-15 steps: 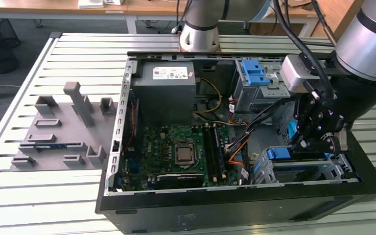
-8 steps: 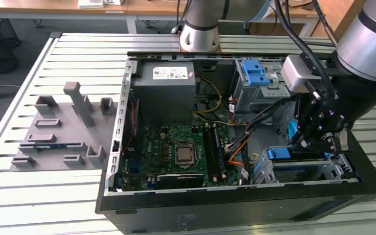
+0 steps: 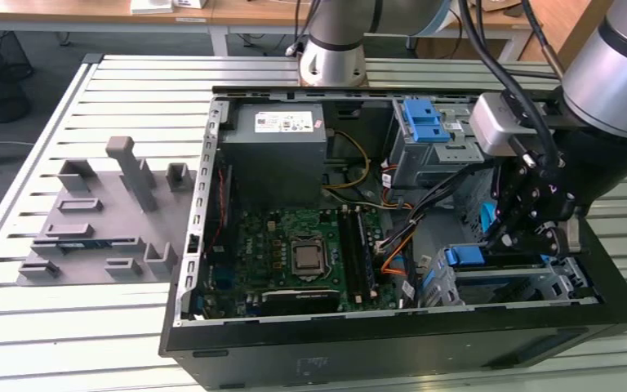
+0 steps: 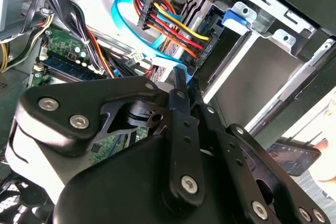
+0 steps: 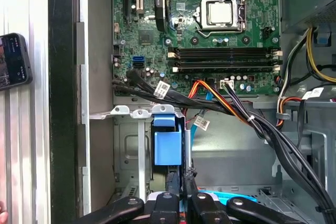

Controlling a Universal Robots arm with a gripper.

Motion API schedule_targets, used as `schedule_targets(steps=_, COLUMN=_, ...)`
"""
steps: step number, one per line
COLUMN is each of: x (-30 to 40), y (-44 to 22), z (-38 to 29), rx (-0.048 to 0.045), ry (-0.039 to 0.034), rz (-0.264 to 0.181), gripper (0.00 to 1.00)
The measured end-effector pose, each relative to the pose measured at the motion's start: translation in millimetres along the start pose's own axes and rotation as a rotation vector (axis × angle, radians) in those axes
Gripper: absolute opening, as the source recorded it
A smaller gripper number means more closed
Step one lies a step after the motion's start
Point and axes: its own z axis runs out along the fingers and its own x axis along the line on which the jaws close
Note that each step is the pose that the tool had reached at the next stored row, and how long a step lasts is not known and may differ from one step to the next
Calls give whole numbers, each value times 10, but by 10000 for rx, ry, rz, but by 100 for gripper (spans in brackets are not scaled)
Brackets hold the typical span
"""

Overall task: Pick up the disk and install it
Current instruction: 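Insert the second disk wire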

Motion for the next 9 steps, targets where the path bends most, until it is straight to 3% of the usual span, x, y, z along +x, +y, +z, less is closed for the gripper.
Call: schedule_targets(steps=9, x=3, y=-12, z=33, rx=-15, ry=-14, rz=0, gripper=16)
